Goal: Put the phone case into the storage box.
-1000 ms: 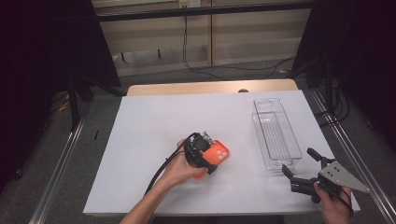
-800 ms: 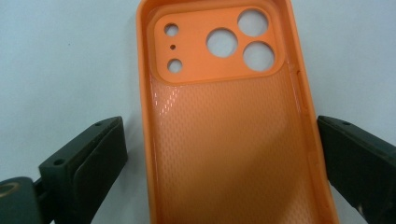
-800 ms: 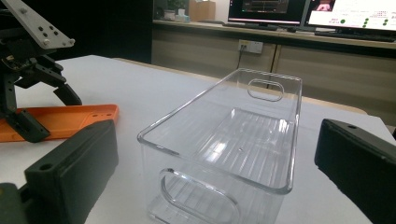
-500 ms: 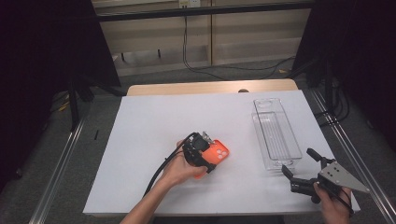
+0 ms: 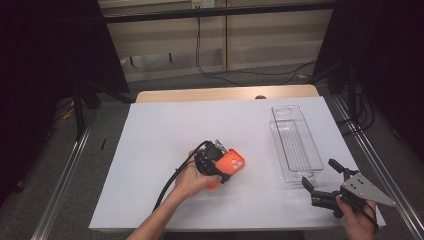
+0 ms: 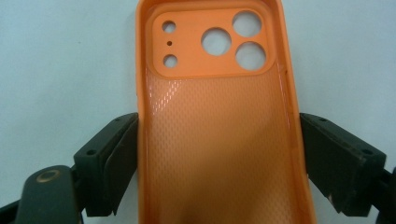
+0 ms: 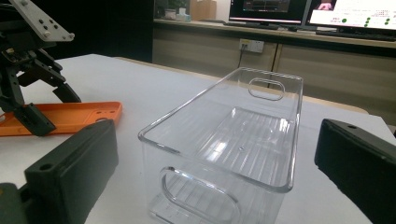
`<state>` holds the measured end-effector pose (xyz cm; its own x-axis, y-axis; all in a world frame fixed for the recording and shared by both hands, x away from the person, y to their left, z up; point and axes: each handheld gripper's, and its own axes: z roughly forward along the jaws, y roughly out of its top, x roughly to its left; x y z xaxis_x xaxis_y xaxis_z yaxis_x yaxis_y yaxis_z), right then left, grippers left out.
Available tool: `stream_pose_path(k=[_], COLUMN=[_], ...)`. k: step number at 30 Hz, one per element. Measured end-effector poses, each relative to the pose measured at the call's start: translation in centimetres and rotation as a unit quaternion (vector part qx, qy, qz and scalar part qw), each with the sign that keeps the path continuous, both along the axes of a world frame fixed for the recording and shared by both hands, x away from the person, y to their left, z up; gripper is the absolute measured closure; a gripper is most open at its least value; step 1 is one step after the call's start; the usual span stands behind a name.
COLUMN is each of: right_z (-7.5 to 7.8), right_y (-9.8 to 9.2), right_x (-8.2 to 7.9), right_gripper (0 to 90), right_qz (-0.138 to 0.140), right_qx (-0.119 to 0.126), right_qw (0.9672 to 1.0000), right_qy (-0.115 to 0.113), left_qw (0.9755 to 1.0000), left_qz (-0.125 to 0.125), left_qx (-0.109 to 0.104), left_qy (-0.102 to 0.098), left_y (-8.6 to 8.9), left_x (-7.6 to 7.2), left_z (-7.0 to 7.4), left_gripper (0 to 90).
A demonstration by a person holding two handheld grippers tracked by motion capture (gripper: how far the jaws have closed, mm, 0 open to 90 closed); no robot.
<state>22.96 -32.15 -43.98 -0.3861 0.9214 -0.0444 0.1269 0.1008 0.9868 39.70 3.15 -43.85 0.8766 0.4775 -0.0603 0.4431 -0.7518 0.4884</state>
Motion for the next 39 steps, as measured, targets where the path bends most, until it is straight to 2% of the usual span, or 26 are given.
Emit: stream_pose_path(k=[1, 6, 11, 21, 25, 26, 27, 29, 31, 33, 36, 39], right_z=[0.0, 0.0, 0.0, 0.0, 0.0, 0.0, 0.0, 0.0, 0.1, 0.1, 0.1, 0.1], right_y=[0.0, 0.0, 0.0, 0.0, -0.1, 0.0, 0.0, 0.0, -0.1, -0.1, -0.1, -0.3], right_x=[0.0, 0.0, -0.1, -0.1, -0.1, -0.1, -0.1, -0.1, -0.1, -0.1, -0.1, 0.0], right_gripper=[0.0, 0.0, 0.0, 0.0, 0.0, 0.0, 0.0, 0.0, 0.0, 0.0, 0.0, 0.0], right_qz=[0.000, 0.000, -0.001, -0.001, 0.000, 0.000, 0.000, 0.000, -0.001, -0.001, 0.000, -0.004], right_qx=[-0.001, -0.001, 0.000, 0.002, 0.003, 0.002, 0.002, 0.003, 0.003, 0.002, 0.004, 0.006], right_qw=[1.0000, 1.0000, 1.0000, 1.0000, 1.0000, 1.0000, 1.0000, 1.0000, 1.0000, 1.0000, 1.0000, 1.0000], right_qy=[0.000, 0.000, 0.001, -0.001, -0.001, -0.001, -0.001, -0.001, -0.001, -0.002, -0.002, -0.002], left_qw=[1.0000, 0.9999, 1.0000, 0.9997, 0.9995, 0.9991, 0.9992, 0.9990, 0.9985, 0.9982, 0.9971, 0.9962], left_qz=[-0.007, -0.011, -0.007, -0.008, -0.006, 0.004, -0.004, 0.003, 0.010, 0.012, 0.023, 0.028], left_qx=[0.006, 0.005, -0.003, -0.006, -0.019, -0.035, -0.033, -0.031, -0.043, -0.042, -0.056, -0.059], left_qy=[-0.003, -0.004, -0.001, -0.021, -0.025, -0.024, -0.024, -0.033, -0.032, -0.040, -0.045, -0.058], left_y=[0.1, 0.1, 0.5, 0.8, 1.0, 1.0, 1.2, 1.3, 1.6, 1.8, 2.2, 2.4], left_x=[0.0, 0.1, 0.2, -0.1, -0.3, -0.4, -0.2, -0.3, -0.3, -0.3, -0.5, -0.8], left_z=[0.1, 0.1, 0.2, 0.8, 1.2, 1.2, 1.4, 1.5, 1.5, 1.7, 1.9, 2.1], left_gripper=[15.9, 15.9, 15.9, 15.9, 15.9, 15.9, 15.9, 15.9, 15.9, 15.9, 15.9, 15.9])
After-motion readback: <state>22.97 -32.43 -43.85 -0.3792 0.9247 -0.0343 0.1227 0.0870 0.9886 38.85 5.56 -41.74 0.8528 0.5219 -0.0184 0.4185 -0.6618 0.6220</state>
